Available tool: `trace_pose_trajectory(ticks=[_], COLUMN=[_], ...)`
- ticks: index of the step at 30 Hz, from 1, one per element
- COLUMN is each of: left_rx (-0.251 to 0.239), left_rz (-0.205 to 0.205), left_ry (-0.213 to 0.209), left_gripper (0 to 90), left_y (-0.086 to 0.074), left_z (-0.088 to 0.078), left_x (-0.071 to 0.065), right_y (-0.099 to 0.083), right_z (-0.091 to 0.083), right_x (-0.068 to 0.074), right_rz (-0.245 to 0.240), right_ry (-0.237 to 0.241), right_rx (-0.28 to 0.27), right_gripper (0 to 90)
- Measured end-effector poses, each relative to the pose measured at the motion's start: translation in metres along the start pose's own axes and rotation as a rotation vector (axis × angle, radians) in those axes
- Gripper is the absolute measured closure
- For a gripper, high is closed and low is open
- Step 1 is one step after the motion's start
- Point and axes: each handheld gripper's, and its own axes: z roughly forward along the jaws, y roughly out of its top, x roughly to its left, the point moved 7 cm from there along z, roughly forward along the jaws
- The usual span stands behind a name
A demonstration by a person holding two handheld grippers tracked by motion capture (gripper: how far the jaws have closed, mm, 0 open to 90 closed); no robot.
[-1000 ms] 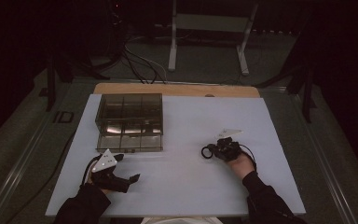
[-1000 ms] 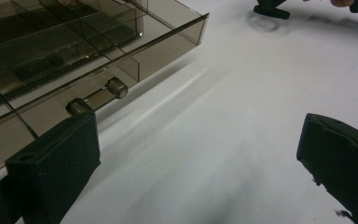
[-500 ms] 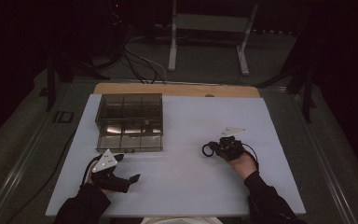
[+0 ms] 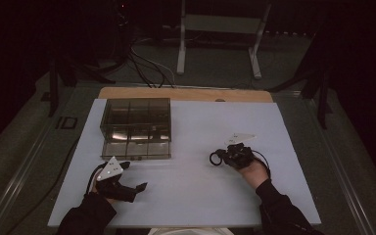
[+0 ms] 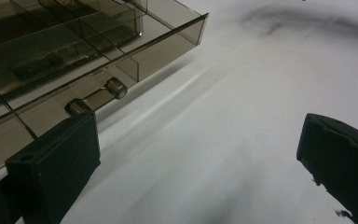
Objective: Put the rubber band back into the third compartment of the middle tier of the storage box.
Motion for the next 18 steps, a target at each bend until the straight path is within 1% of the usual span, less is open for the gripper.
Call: trace_pose_trajectory(ticks=[10,12,18], left_rx=[0.0,0.0,-0.001], left_rz=[0.001,0.0,0.001], left_ry=[0.0,0.0,-0.002], left_gripper=[0.8,0.8,0.8], left_y=[0.0,0.0,0.0], left_z=[0.0,0.0,0.0], left_x=[0.0,0.0,0.0], right_y=[0.013,0.016,0.026], right_z=[0.0,0.0,0.001], right_x=[0.009,0.01,0.016], right_rz=[-0.03,-0.029,-0.046], right_ry=[0.017,0.02,0.03], right_rx=[-0.011,-0.015,-0.028], right_gripper=[87.8,87.8,87.7])
